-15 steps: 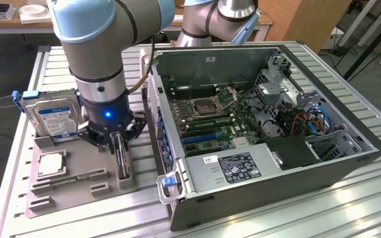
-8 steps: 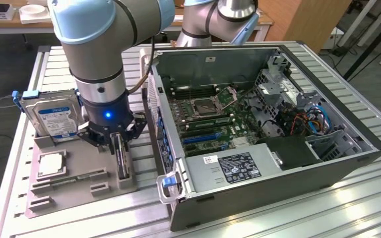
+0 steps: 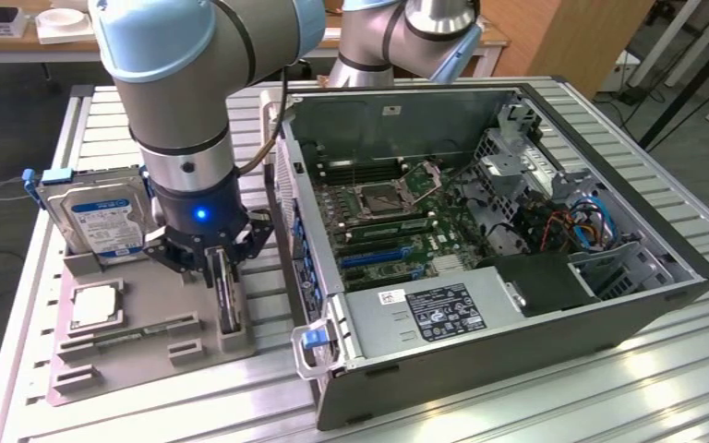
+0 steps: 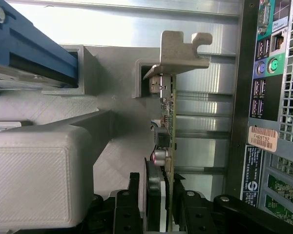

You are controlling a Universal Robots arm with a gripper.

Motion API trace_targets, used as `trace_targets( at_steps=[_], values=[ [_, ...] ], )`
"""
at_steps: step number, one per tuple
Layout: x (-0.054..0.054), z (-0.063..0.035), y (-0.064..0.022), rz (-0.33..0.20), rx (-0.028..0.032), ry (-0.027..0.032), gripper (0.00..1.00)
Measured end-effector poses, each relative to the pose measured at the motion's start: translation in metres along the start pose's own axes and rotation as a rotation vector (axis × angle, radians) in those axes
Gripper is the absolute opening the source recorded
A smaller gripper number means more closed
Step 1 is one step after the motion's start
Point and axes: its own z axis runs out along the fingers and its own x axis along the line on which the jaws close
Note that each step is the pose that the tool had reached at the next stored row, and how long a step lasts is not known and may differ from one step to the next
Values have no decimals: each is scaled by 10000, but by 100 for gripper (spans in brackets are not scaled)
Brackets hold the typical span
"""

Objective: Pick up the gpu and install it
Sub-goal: 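Pick up the gpu and move the gpu toward the slot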

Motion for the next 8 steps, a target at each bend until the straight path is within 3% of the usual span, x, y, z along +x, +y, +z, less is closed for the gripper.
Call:
trace_targets(
  at_steps=[3, 4, 8],
  values=[
    [0, 0, 3, 1, 1, -1, 36],
    [0, 0, 3, -1, 1, 0, 30],
    [0, 0, 5, 0, 0, 0, 29]
  ],
)
